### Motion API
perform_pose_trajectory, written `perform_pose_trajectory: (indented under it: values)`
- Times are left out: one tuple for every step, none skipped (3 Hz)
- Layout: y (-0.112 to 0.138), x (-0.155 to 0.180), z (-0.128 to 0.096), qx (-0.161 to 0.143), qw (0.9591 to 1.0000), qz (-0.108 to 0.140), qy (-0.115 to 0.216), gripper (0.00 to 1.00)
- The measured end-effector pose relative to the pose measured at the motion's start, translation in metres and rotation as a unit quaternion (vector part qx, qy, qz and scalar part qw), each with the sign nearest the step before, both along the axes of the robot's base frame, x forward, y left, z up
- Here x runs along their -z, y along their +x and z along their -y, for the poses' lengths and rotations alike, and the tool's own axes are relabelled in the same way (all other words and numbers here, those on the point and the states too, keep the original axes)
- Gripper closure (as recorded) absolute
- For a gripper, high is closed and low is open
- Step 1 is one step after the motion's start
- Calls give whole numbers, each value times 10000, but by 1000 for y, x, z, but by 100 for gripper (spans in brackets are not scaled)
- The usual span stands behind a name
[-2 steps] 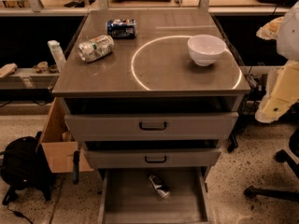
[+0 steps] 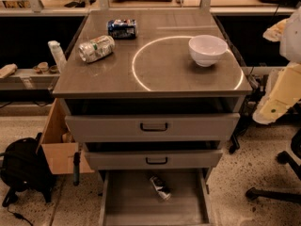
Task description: Pick redbull can from bottom drawer and place on counter
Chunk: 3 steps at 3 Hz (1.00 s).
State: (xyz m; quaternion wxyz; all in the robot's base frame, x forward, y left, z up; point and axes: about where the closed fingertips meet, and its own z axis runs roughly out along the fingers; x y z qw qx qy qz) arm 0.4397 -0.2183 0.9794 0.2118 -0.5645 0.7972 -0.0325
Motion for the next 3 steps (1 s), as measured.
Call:
perform_pose_trajectory:
  values:
    - [-1,10,-1,493,9982,25,350,0]
    - [-1,22,-4,976,9924,66,753,0]
    - [1,34,-10,1248,9866,51,1049,0]
